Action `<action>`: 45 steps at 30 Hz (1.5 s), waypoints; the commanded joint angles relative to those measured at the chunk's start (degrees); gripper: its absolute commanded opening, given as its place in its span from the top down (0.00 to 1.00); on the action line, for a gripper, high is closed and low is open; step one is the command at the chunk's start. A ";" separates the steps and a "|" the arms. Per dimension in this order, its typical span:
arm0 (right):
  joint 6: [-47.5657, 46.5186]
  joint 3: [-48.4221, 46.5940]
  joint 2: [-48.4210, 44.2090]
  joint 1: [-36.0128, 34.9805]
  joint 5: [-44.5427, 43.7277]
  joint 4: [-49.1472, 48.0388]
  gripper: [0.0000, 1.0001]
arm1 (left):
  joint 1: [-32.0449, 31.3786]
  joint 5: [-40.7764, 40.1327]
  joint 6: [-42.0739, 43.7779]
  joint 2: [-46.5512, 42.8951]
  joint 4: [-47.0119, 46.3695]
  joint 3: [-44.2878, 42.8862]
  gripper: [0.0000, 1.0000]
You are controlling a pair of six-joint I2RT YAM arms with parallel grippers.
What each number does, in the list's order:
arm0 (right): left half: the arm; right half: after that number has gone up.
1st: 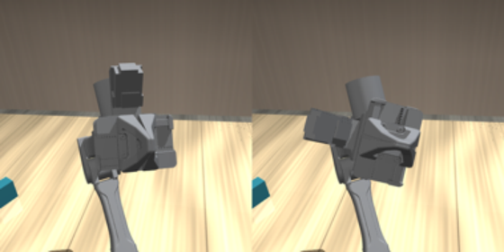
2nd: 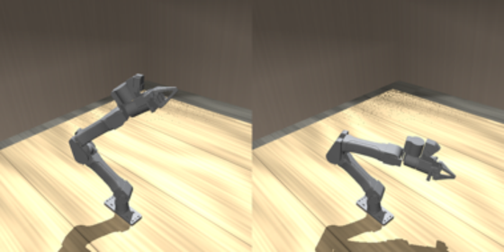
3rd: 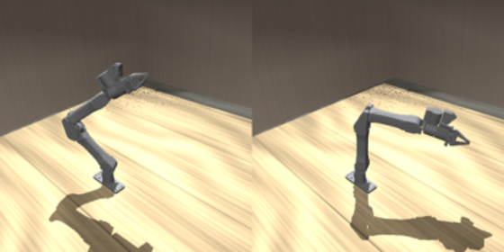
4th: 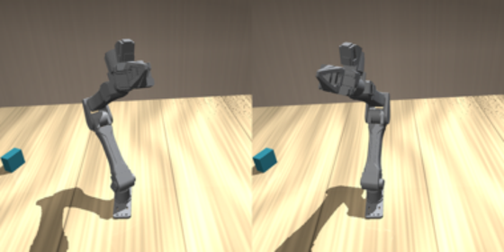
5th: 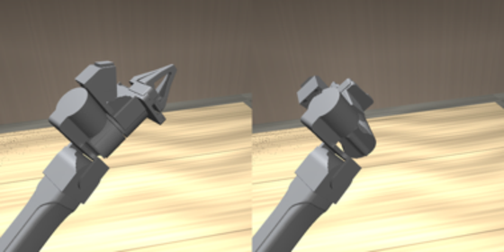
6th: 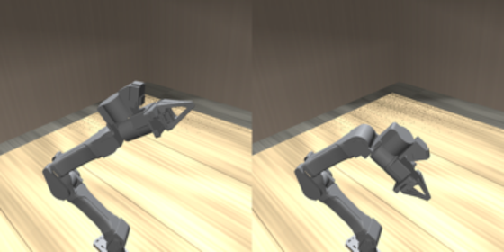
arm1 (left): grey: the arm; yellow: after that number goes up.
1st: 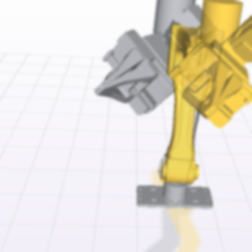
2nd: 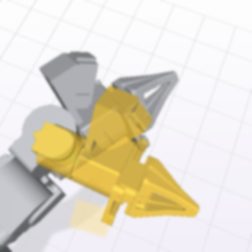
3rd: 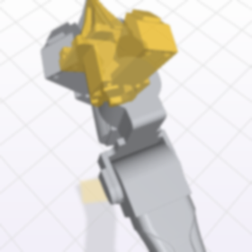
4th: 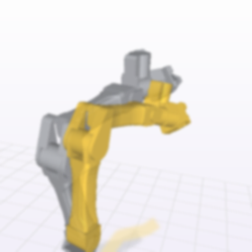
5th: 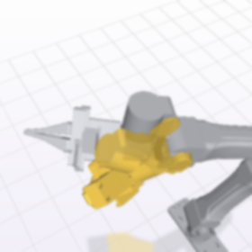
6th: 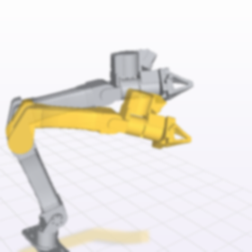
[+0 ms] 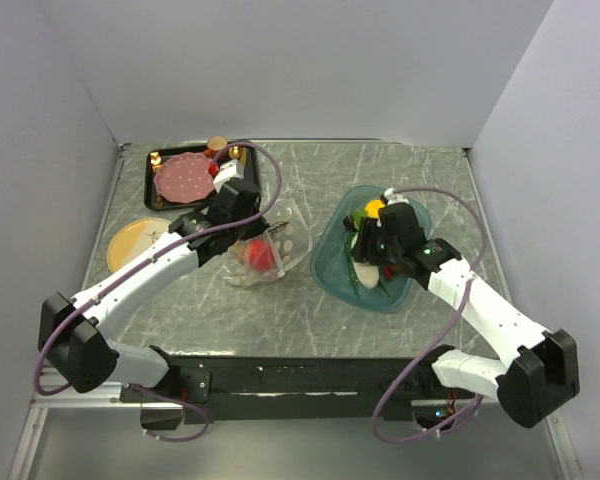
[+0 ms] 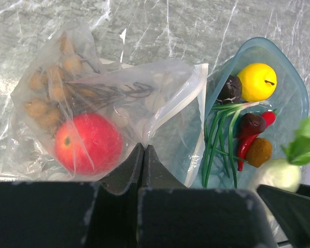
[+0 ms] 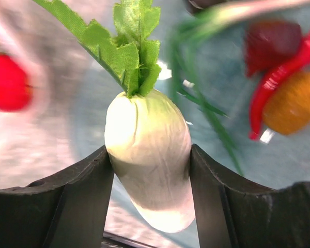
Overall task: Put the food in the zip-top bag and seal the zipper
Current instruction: Pick up the fake vegetable from the bin, then place the fake vegetable in the zipper food storage bag.
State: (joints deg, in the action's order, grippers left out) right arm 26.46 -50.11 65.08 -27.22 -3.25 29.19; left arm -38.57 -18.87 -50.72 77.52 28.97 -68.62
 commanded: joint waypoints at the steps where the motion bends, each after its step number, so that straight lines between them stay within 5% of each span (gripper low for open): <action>1: 4.21 -4.21 0.75 -0.37 12.71 -9.30 0.61 | -0.11 0.50 0.53 -0.26 -0.67 -1.25 0.99; 6: 13.70 -5.78 6.35 -1.43 19.06 -24.76 0.63 | -0.19 0.59 -0.17 -0.61 -0.67 -1.08 0.99; 13: 18.88 -13.43 16.47 -5.56 21.08 -31.91 0.64 | -0.19 0.24 -1.14 -0.52 -0.58 -0.82 0.99; 21: 20.91 -10.55 22.72 -10.92 18.20 -35.68 0.62 | -0.11 -0.37 -0.87 -0.96 -0.41 -2.04 0.99; 27: 20.65 -7.29 23.43 -11.89 19.68 -36.84 0.47 | -0.19 -0.81 -0.78 -1.31 -0.06 -2.84 0.99; 33: 15.21 -10.53 23.87 -12.24 20.12 -29.56 0.18 | -0.19 -1.08 -0.61 -1.93 -0.05 -2.66 0.99; 37: 11.87 -11.41 21.85 -11.80 18.81 -25.16 0.12 | -0.19 -0.90 -0.61 -1.93 0.21 -2.75 0.99; 42: 11.95 -9.23 14.21 -10.49 12.50 -23.04 0.14 | -0.19 -2.04 -0.87 -2.72 1.08 -3.71 0.99; 45: 12.22 -7.38 8.85 -9.87 8.01 -22.07 0.44 | -0.02 -3.71 -0.08 -4.30 1.17 -4.50 0.99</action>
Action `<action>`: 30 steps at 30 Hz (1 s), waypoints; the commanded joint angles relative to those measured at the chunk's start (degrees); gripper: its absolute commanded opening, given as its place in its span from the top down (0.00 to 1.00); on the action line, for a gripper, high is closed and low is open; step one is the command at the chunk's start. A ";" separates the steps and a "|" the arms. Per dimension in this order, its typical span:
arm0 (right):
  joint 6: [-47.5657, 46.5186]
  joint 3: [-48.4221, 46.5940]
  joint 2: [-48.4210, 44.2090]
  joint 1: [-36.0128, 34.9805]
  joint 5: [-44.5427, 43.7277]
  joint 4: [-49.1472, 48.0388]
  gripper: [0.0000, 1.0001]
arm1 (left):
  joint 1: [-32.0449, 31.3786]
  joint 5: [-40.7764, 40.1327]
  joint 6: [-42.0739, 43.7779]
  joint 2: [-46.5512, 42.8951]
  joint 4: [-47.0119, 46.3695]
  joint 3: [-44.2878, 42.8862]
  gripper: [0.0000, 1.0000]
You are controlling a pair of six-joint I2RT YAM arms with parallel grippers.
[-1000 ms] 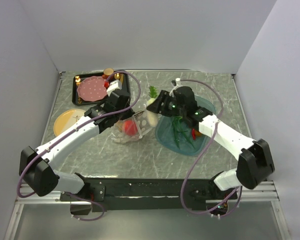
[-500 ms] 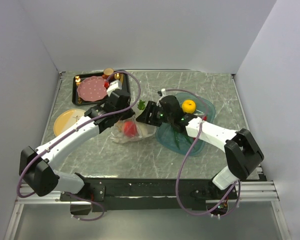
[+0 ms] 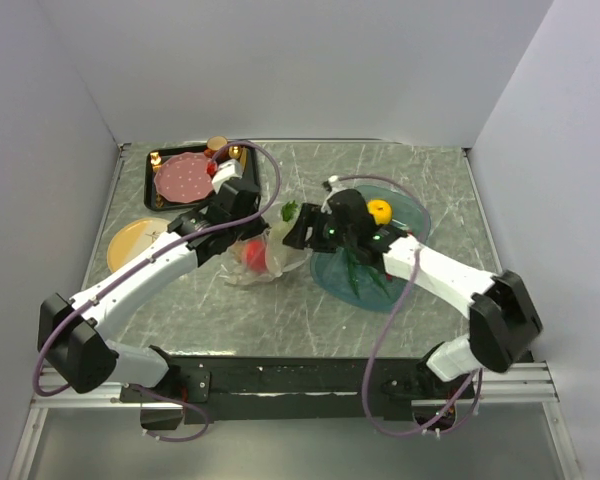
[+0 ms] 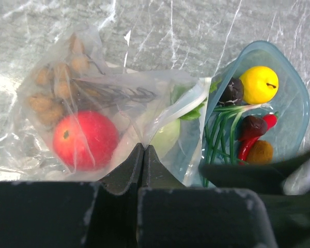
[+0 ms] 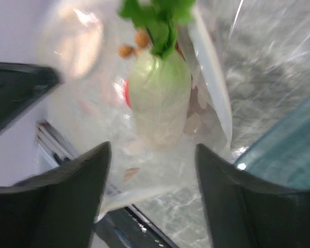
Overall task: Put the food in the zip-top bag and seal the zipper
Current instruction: Place the fake vegetable in the zipper food storage bag, then adjust the zipper food storage bag at the center of the board.
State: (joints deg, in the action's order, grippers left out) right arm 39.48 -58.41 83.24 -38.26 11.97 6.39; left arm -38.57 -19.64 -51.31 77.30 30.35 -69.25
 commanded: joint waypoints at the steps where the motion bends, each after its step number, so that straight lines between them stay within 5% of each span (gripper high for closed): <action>1: -0.99 1.28 -10.37 1.61 -7.83 0.81 0.64 | -0.02 -5.65 -0.27 -4.43 2.41 -5.18 0.99; 4: -1.95 1.73 -11.61 2.48 -7.31 1.07 0.95 | 0.51 -5.59 0.24 -7.07 0.16 -4.41 0.98; 6: -2.22 0.06 -10.12 2.75 -8.09 4.65 0.99 | 1.91 -6.37 -1.07 -4.63 3.56 -5.62 0.99; 11: -2.39 3.46 -11.86 6.25 -10.39 6.62 0.92 | 2.80 -10.06 -5.37 0.31 10.18 -5.03 0.99; 14: -2.83 6.81 -14.50 8.81 -9.25 6.09 0.89 | 6.30 -0.58 -0.70 3.02 6.19 -2.37 0.99; 16: -3.27 7.87 -15.39 10.75 -8.81 6.35 0.88 | 5.87 -5.06 -1.95 5.32 11.58 -4.39 0.99; 23: -3.19 8.93 -16.36 11.98 -6.52 5.74 0.85 | 5.96 -0.22 1.74 -4.60 2.79 -5.89 0.99; 30: -1.60 7.89 -9.69 10.75 9.47 -3.95 0.58 | 7.72 5.40 2.45 -4.51 4.90 -6.34 0.99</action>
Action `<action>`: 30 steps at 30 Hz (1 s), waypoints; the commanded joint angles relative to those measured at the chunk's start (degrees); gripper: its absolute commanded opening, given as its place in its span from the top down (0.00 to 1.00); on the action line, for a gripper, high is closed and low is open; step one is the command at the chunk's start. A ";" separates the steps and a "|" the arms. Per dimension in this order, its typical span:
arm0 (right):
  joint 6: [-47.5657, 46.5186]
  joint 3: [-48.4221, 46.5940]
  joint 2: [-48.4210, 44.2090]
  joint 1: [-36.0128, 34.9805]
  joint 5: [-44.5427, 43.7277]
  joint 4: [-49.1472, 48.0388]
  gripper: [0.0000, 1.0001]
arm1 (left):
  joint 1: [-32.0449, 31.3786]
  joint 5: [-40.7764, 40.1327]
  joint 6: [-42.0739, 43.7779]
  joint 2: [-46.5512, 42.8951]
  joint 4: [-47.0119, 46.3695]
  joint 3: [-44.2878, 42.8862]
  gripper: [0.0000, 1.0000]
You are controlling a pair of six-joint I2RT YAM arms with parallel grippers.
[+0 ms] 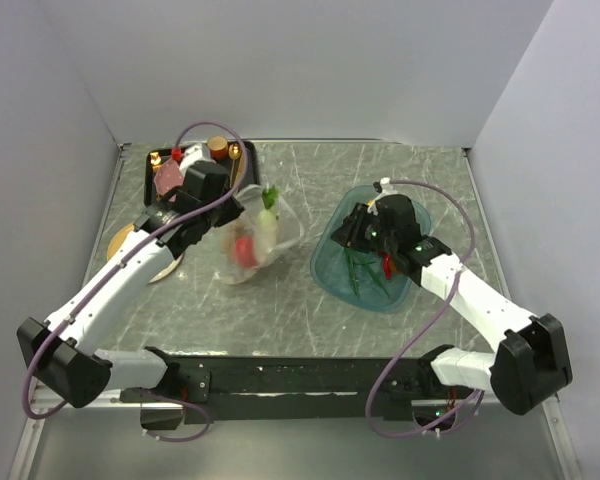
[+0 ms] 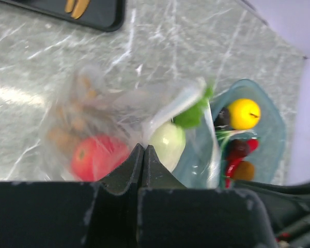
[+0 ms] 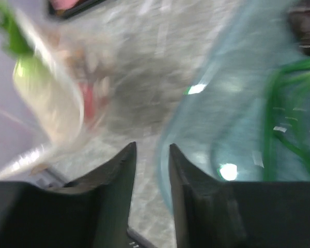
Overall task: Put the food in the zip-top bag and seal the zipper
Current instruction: Adjust the zipper food storage bag at the center of the board.
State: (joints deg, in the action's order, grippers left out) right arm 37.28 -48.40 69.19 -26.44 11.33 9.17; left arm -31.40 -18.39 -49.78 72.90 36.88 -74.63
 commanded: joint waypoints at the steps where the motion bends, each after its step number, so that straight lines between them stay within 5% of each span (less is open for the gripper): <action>1: 0.34 -4.48 6.38 -1.60 10.55 -6.45 0.56 | 0.37 4.24 0.39 -0.91 -2.60 0.00 0.99; 9: 1.13 -8.55 9.47 -3.27 10.29 -8.37 0.40 | 0.46 3.71 0.82 -2.77 -3.92 2.56 0.99; 24: 0.34 -14.26 20.27 -6.35 11.87 -5.39 0.40 | 0.46 5.91 0.91 -2.94 -6.21 3.18 0.99; 25: 0.34 -14.70 20.98 -6.35 12.65 -5.39 0.44 | 0.46 6.00 0.91 -3.03 -6.30 3.35 0.99; 26: 0.17 -15.14 21.51 -6.35 12.84 -5.22 0.71 | 0.46 5.91 0.91 -3.38 -6.21 3.61 0.99; 28: -0.01 -16.37 21.34 -6.35 10.83 -4.08 0.98 | 0.46 5.47 0.91 -3.65 -6.12 4.05 0.99; 30: -1.67 -18.12 17.41 -6.70 6.79 -0.74 1.00 | 0.46 3.90 1.17 -3.47 -5.60 4.23 0.99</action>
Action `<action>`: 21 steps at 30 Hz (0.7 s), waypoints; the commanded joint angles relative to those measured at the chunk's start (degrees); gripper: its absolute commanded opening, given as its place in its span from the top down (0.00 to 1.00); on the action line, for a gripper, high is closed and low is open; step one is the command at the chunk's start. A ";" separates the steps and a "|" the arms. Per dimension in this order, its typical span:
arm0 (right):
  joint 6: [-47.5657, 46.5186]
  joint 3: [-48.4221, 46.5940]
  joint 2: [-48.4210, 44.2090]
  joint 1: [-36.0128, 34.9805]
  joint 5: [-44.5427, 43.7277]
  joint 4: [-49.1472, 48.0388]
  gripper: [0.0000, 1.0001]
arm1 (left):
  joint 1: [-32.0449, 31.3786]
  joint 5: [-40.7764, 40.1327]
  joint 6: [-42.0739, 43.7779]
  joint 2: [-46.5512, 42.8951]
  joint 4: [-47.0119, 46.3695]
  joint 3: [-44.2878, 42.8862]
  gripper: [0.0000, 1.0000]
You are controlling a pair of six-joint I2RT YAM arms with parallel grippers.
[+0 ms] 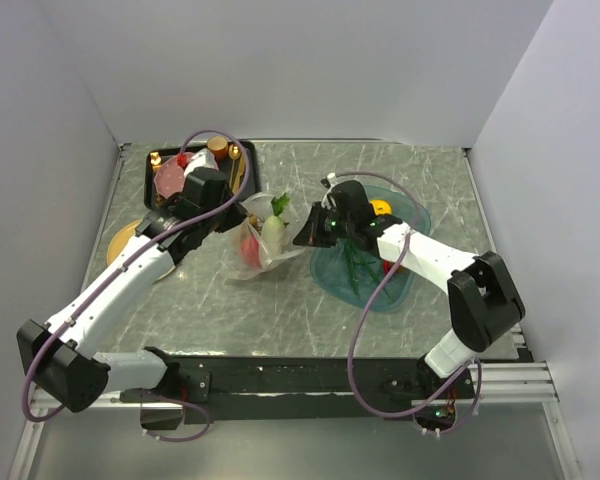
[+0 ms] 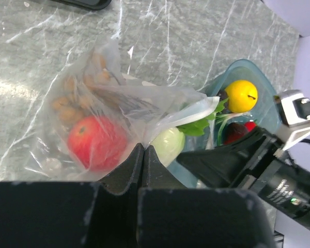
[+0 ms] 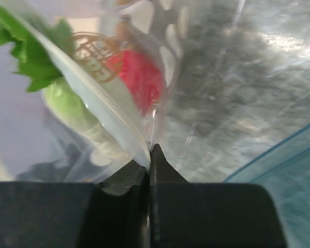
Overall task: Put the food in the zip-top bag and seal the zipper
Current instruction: Adjust the zipper food storage bag at the center of the board.
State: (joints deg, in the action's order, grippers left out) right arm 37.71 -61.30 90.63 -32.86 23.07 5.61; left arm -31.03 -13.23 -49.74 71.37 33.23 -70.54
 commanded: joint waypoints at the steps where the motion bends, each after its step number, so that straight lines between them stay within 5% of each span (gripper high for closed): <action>1: -2.90 -6.54 -6.15 -0.27 -7.84 4.83 1.00 | 0.18 -2.14 1.83 -1.68 -0.73 -0.81 0.99; 5: -4.49 -10.33 -15.04 -0.63 -11.48 7.40 1.00 | 0.00 -7.05 2.54 -0.97 5.79 -9.61 0.99; 9: -9.93 -25.13 3.36 -1.84 -3.48 24.07 1.00 | 3.69 2.39 2.63 7.09 6.63 -9.15 0.99; 13: -11.70 -20.02 -5.62 -9.50 -17.18 16.84 1.00 | -6.67 -0.41 4.12 4.15 -0.69 -7.71 0.99; 15: -9.59 -21.99 -2.95 -7.75 -11.42 18.98 1.00 | -5.54 -0.90 1.16 3.86 0.76 -8.02 0.99; 17: -11.42 -27.19 0.06 -6.86 -15.13 27.69 1.00 | -5.54 -2.31 2.36 2.64 2.00 -10.39 0.99; 21: -10.74 -24.39 -1.25 -5.73 -17.27 23.92 0.99 | -5.19 -9.17 2.97 -2.98 2.01 -11.63 0.99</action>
State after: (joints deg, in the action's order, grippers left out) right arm 27.77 -83.94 90.37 -40.42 9.06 29.45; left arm -37.08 -16.01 -47.51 76.18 37.23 -78.11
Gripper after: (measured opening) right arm 0.008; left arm 0.013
